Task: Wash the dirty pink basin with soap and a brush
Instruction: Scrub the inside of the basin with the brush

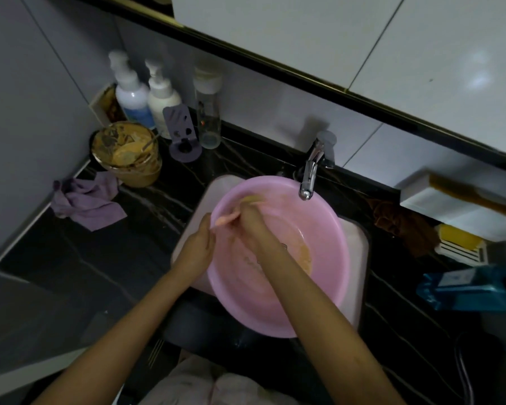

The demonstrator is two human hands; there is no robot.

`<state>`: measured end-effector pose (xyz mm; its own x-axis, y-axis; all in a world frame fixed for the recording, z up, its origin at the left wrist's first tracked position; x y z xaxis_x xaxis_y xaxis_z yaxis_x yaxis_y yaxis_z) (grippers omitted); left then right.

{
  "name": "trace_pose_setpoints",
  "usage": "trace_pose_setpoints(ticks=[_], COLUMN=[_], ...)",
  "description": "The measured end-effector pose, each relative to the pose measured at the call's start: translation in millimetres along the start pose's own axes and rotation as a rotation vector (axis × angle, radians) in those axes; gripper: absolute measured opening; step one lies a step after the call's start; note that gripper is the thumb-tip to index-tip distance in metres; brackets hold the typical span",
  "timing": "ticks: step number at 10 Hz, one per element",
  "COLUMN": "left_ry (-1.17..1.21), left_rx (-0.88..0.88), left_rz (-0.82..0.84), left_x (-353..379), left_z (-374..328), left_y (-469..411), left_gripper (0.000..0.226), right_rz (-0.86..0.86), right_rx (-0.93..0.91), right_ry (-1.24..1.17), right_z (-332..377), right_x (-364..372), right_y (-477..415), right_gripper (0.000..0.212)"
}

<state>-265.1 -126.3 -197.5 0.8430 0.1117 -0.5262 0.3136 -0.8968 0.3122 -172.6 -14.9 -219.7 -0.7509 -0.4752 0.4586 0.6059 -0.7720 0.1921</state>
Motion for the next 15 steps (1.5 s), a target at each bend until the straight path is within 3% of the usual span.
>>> trace_pose_setpoints(ticks=[1,2,3,4,5,6,7,8,9,10,11,12,13,14,15], left_ry=[0.038,-0.044,-0.058,-0.061,-0.011,-0.055,-0.081,-0.101,0.011,-0.022,-0.005,-0.045,0.025,-0.013,0.006], left_rx=[-0.003,-0.023,-0.023,0.003,-0.003,-0.033,-0.023,-0.018,0.016,0.038,0.042,0.036,0.049,0.046,0.055], left_rz=[-0.034,-0.004,0.011,0.02,0.001,0.015,0.026,0.005,-0.027,0.017,0.044,0.033,-0.011,0.021,0.022], left_x=[-3.3,-4.5,-4.0,-6.8,-8.6,-9.1,-7.0,-6.7,-9.0,-13.0,-7.3,-3.6,-11.5,-13.6,-9.3], left_z=[0.8,8.3,4.7,0.1,3.9,7.3,1.8,-1.7,3.7,4.4,-4.5,-5.7,0.1,5.1,1.0], left_y=[3.8,1.0,0.9,0.6,1.6,5.1,4.4,1.7,2.3,5.4,8.6,9.1,8.7,9.3,10.3], left_gripper=[0.048,0.053,0.05,0.057,0.072,0.077,0.077,0.06,0.066,0.077,0.071,0.069,0.074,0.077,0.074], right_rz=[-0.101,-0.39,-0.686,-0.456,-0.178,-0.431,-0.59,-0.577,-0.475,-0.604,-0.784,-0.437,-0.212,-0.472,-0.734], right_rx=[0.331,0.389,0.263,0.437,0.547,0.416,0.369,0.541,0.348,0.103,0.317,0.495,0.532,0.377,0.267], right_ry=[0.142,-0.124,-0.323,-0.155,0.232,0.276,0.142,0.237,0.284,0.295,0.141,0.248,0.265,0.177,-0.134], right_z=[6.5,37.0,64.5,53.5,32.0,46.1,50.4,23.6,18.6,33.5,47.2,32.0,15.7,36.1,57.8], right_x=[36.7,13.7,-19.6,15.1,48.8,15.2,-5.2,36.3,28.1,-30.1,-64.4,0.1,43.6,-3.1,-43.4], right_y=[40.4,27.0,-5.5,-5.8,14.2,4.3,-14.9,-3.8,-9.7,-11.1,-14.1,-3.5,18.3,12.2,2.2], right_gripper=[0.021,0.024,0.025,0.028,0.027,0.022,0.019,0.021,0.031,0.042,0.019,0.022,0.028,0.027,0.022])
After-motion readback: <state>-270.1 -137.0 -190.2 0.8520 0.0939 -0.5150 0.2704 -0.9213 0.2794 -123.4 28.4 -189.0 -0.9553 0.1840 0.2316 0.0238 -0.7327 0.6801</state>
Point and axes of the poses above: each hand's wrist, its own y-axis away from the middle knuckle, its own x-axis out of the palm, z = x × y, the point moved 4 cm from there along -y, towards the middle knuckle, and after that the axes turned 1 degree about z, right-handed, at the moved point
